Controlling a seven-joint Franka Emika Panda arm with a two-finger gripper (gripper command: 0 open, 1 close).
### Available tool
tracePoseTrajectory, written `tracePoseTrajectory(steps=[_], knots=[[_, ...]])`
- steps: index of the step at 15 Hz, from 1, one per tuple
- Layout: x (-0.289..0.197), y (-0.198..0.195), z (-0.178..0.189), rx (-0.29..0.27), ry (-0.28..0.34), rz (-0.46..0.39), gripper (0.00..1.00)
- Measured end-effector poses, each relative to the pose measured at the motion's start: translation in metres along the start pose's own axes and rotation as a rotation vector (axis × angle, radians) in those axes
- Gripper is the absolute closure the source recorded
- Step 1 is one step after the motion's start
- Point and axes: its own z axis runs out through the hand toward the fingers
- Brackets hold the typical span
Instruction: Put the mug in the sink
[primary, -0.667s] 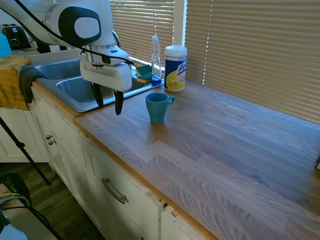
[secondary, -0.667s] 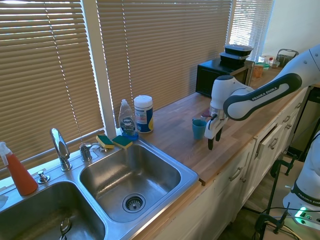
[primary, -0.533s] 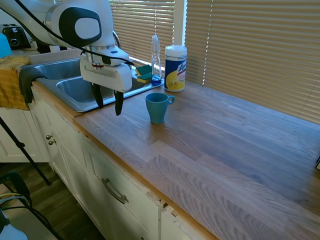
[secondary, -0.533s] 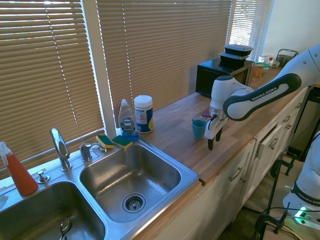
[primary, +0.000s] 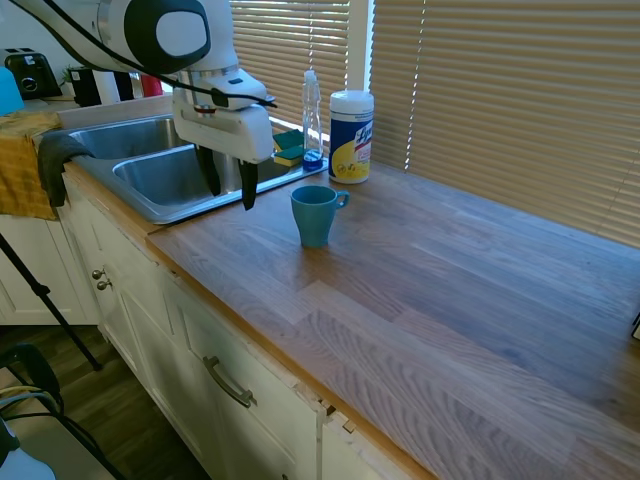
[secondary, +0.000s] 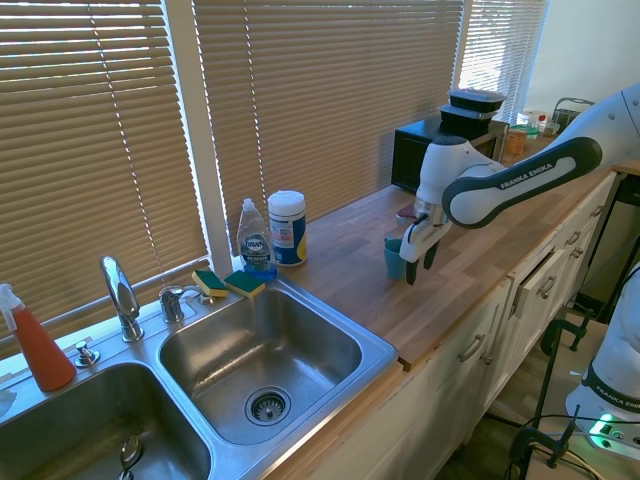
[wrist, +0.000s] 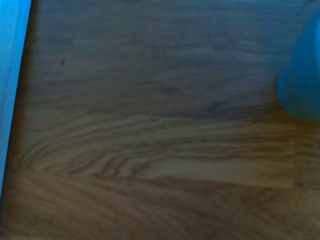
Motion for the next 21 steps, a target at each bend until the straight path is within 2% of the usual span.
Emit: tracePoseTrajectory(steps=[3,8,12,16,17,21], knots=[[0.027,-0.008,-0.012,0.027,0.019,0.048,0.00],[0.061,-0.031,-0.006,0.047,0.027,0.128,0.00],[0.081,-0.041,0.015,0.035,0.016,0.191,0.00],[0.094,-0.054,0.052,-0.010,-0.009,0.229,0.00],[0.095,-0.058,0.060,-0.020,-0.015,0.235,1.00],[0.097,-0.065,0.083,-0.045,-0.032,0.240,1.00]])
